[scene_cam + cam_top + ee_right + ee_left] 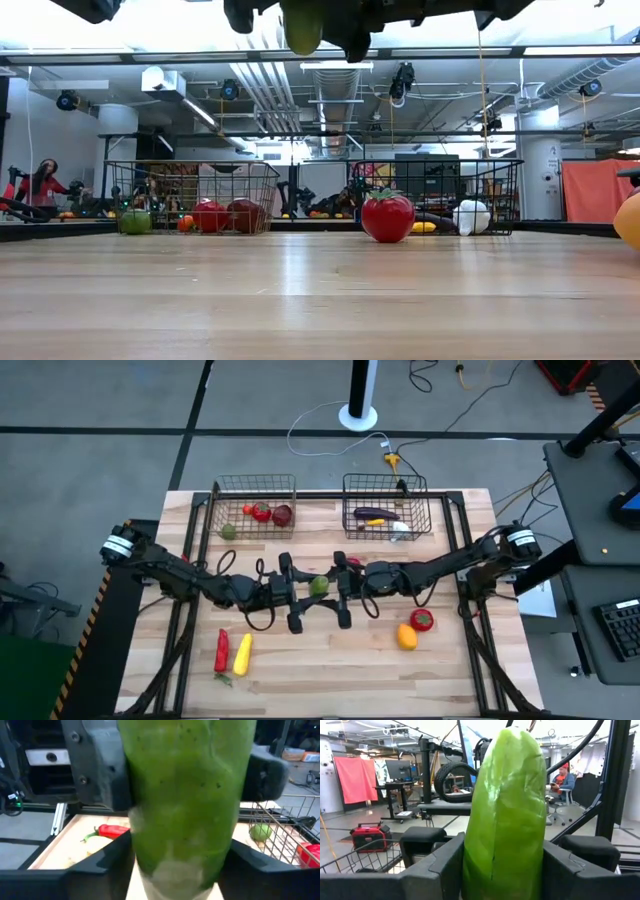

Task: Sort produce into baskets
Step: Put the cucumber into the right wire basket

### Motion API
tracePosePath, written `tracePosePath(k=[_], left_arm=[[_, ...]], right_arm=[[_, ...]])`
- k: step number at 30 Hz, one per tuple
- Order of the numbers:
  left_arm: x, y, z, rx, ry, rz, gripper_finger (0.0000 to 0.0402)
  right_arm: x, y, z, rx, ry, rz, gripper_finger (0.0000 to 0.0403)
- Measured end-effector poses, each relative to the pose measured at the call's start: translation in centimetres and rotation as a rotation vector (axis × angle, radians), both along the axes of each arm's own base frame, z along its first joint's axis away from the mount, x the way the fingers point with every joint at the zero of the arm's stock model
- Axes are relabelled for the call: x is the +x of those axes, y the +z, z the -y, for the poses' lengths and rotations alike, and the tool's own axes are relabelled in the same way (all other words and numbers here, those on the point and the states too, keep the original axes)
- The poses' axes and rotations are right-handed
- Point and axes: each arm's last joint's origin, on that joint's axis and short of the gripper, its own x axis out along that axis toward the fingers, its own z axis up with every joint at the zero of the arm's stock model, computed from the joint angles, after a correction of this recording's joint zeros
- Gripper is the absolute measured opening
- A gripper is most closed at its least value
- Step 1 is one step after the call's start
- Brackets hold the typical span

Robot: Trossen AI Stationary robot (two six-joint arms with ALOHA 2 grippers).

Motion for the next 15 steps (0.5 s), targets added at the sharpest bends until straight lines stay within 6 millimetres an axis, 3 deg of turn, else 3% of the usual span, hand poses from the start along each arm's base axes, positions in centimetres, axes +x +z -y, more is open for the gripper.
tracePosePath(k=[4,15], left_arm=[[-0.01,-0.05,-0.03,-0.03,0.001,0.003,0.0206],[-0.45,-0.13,-0.17,-0.09,-0.001,-0.062,0.0237]], right_arm=[[0.02,0.08,0.0,-0.001,0.0,-0.004,0.0165],[-0.74,0.6,0.64,0.031,-0.031,-0.12,0.0183]])
